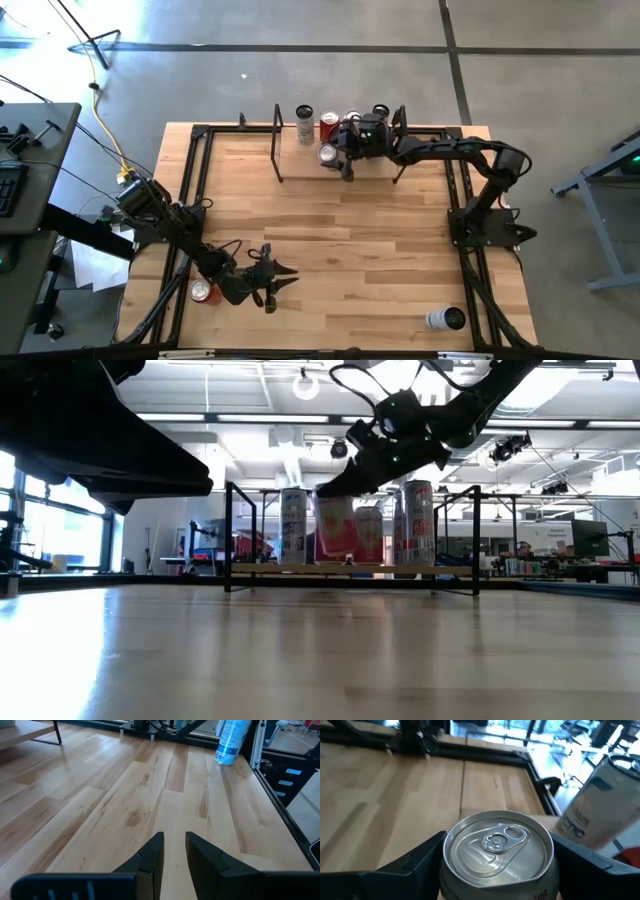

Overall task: Place canned beverage on shelf
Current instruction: Put the pink and white soda can on the shelf aligned with the other pink and white soda can

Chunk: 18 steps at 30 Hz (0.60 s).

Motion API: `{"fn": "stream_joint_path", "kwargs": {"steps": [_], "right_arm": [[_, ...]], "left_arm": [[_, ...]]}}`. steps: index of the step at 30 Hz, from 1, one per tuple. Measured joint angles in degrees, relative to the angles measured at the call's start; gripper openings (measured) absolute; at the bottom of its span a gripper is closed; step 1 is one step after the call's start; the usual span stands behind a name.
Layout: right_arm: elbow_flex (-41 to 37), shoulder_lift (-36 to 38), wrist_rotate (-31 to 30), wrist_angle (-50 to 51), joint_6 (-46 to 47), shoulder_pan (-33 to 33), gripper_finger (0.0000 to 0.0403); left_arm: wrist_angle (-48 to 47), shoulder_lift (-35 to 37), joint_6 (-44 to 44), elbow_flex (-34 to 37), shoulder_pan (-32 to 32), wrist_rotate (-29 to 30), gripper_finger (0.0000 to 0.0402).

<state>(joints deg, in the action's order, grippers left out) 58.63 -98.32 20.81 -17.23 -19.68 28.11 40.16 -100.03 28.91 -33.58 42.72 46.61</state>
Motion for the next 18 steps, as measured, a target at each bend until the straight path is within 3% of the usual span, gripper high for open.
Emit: {"fn": "stream_joint_path", "kwargs": {"steps": [13, 18], "right_arm": [[0.01, 0.0, -3.99, 1.53, 0.16, 0.78, 0.0303], [0.02, 0.0, -8.42, 1.59, 1.74, 0.8, 0.0305]], "left_arm": [[0.0, 0.0, 0.0, 0.0, 0.0, 0.0, 0.0069], [0.0, 0.0, 0.0, 0.0, 0.0, -0.02, 0.0069]]}}
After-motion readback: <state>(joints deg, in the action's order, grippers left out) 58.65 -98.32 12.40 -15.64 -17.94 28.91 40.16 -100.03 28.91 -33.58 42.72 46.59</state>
